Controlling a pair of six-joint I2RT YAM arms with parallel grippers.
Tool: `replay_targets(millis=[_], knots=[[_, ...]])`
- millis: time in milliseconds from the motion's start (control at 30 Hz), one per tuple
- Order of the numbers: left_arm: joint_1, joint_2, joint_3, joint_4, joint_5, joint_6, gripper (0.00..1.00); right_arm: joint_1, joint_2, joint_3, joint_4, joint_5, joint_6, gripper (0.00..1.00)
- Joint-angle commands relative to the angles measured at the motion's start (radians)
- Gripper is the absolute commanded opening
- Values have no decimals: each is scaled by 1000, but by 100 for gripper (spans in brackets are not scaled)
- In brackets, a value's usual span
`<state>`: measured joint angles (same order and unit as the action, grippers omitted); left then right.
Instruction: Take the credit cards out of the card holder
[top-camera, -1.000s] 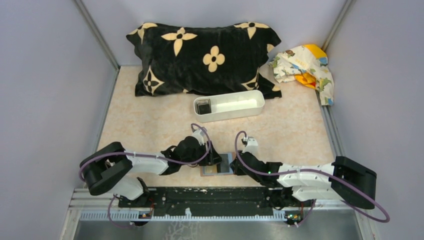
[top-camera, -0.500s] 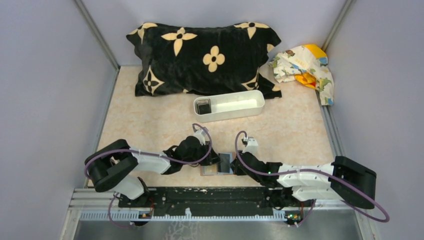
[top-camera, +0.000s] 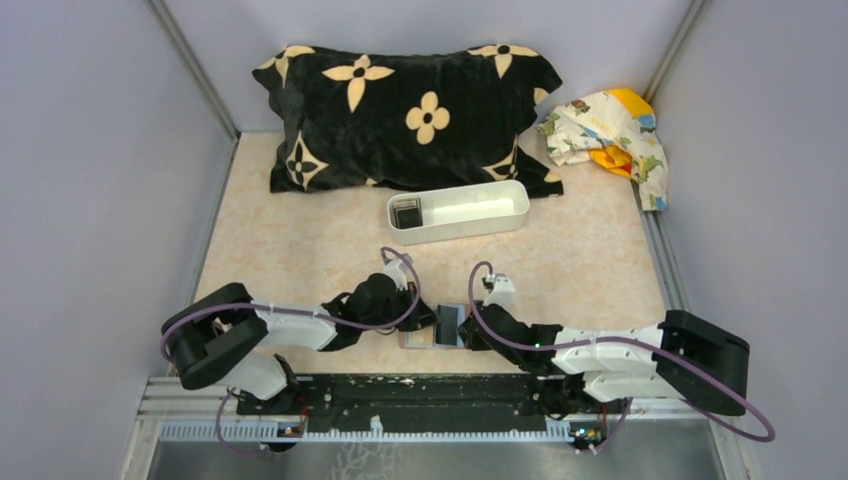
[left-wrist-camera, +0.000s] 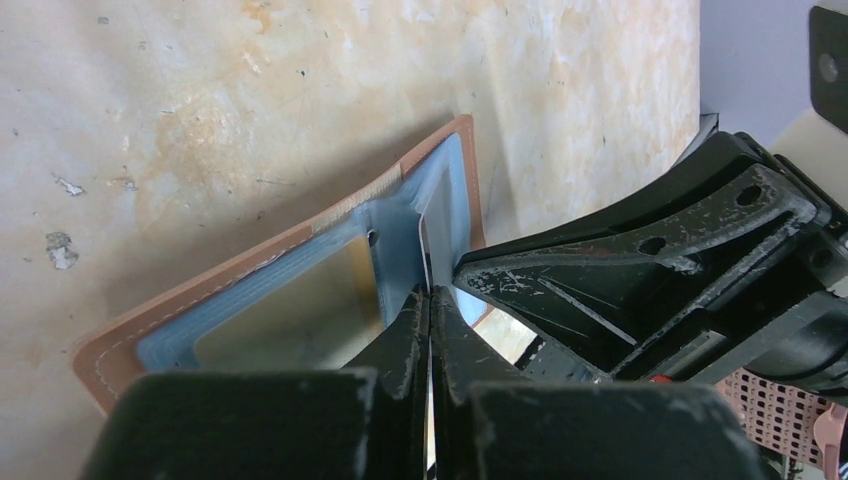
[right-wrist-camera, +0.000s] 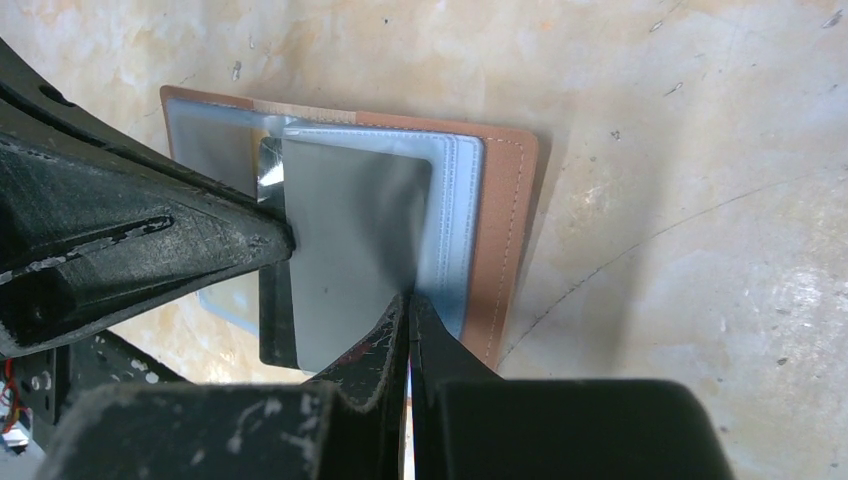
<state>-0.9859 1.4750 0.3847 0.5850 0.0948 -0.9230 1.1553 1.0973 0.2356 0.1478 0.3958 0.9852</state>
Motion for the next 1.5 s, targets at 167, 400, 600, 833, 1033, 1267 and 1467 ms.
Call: replay_targets(millis=[167,400,600,833,1033,1267,1467], knots=[[-2,-94,-33,-41,-36,36,0,-40,17,-70,8,-52,19,0],[8,-127,-59,-56,-48,38,0,-53,-22,-74,-33,-42,14,0],[25,-219,-90,-93,-68,77,0,-62,-44,-80,-46,-38,12,0],[56,-376,-111,-196,-123,134,0,-68,-37,-70,-43,-42,-3,0],[104,-438,-131,-175,-75,137,0,-71,-38,-52,-33,-49,-34,0],[165,-483,-188,27,125,184,0,-78,-210,-15,35,-103,-199,0],[172,-487,-186,95,285,306,0,-100,-342,110,-75,-149,-451,42]])
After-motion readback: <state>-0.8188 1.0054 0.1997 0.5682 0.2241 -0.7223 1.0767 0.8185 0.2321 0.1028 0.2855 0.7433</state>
